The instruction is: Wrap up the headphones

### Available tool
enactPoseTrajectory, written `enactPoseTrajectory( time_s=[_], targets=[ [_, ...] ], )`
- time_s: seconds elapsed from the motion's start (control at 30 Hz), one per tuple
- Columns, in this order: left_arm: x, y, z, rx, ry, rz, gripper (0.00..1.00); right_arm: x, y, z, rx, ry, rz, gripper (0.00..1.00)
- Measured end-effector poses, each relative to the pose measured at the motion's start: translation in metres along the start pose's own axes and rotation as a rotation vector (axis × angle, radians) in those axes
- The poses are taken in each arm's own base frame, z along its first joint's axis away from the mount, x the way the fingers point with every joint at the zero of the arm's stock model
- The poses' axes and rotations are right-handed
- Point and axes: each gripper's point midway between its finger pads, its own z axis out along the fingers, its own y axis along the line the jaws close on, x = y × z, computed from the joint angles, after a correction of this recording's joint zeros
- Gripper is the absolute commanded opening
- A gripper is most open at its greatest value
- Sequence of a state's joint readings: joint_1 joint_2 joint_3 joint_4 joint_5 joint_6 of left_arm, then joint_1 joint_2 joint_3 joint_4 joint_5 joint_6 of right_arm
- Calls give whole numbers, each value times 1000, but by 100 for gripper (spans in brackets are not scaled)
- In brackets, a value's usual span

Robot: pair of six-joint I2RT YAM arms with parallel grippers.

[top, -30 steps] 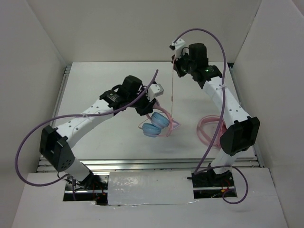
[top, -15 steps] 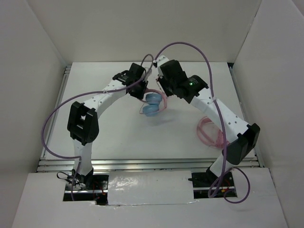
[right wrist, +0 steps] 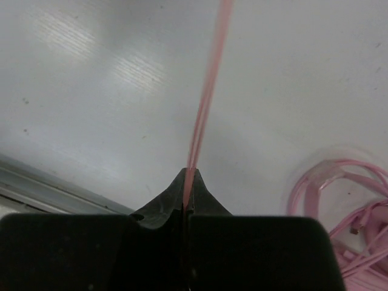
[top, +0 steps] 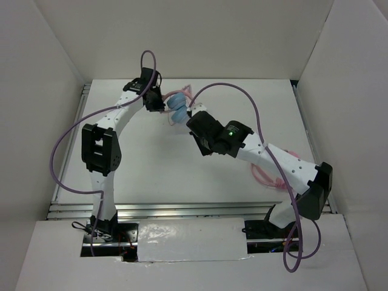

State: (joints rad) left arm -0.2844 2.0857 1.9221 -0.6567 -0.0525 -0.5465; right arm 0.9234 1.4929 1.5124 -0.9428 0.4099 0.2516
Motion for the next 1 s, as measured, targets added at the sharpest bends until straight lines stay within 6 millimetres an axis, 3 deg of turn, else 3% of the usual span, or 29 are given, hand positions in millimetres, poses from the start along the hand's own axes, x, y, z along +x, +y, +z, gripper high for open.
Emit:
enactPoseTrajectory(
  time_s=[0.1,0.27,0.47,0.57,0.73,1.0],
  targets=[
    [-7,14,-1,-17,-11,-48,0,2,9,3,-34,11,19,0],
    [-12,16,-15,8,-37,-101,0,9,16,17,-56,44,49,0],
    [-32,10,-37,134,-68,-150,0,66,20,43,-95,147,74,0],
    [-39,2,-48,243,-69,-149,0,80,17,55,-139,136,118,0],
    [-43,-21,-71,415,-96,-67,0,66,-13,55,-193,19,205,0],
    [-29,-62,-138,761,-181,215,0,34,-47,45,-289,-174,172,0]
  ],
)
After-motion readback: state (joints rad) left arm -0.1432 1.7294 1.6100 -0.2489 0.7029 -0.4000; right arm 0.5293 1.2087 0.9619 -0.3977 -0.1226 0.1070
